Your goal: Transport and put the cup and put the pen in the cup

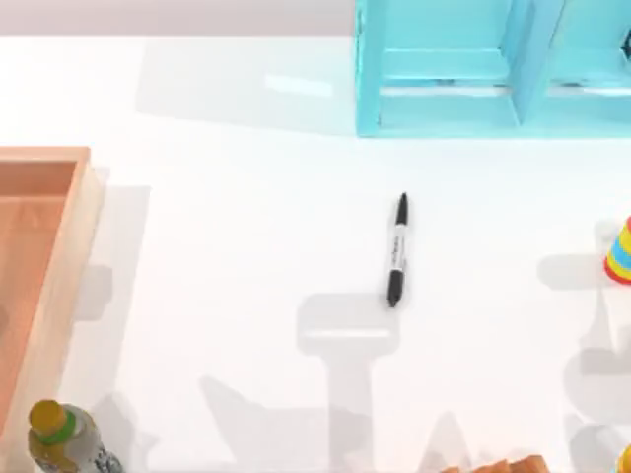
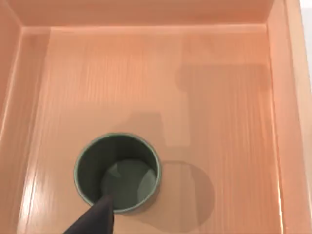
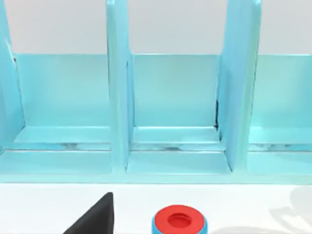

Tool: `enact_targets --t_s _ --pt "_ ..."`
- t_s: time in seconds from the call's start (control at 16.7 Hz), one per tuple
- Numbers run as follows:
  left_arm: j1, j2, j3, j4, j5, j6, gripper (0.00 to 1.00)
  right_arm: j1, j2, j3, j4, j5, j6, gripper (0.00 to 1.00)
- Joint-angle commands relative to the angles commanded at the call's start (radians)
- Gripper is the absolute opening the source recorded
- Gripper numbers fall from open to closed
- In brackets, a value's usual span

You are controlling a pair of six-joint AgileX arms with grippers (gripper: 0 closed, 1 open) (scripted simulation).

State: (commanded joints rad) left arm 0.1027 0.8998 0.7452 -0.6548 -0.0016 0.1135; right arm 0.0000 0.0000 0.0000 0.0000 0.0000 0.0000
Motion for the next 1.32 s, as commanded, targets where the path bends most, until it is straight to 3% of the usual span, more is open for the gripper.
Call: enact_targets --t_s 0.36,0.66,1.32 --pt "0.059 0.525 0.427 -0.389 0.001 0.067 1.0 0.0 0.0 0.0 0.0 0.0 0.0 1.0" --pt "0.091 0.802 0.674 -0.586 0.0 0.104 1.0 0.0 0.0 0.0 0.0 0.0 0.0 1.0" --pt "0.095 0.869 0.693 -0.589 0.0 0.11 1.0 0.0 0.0 0.0 0.0 0.0 0.0 1.0"
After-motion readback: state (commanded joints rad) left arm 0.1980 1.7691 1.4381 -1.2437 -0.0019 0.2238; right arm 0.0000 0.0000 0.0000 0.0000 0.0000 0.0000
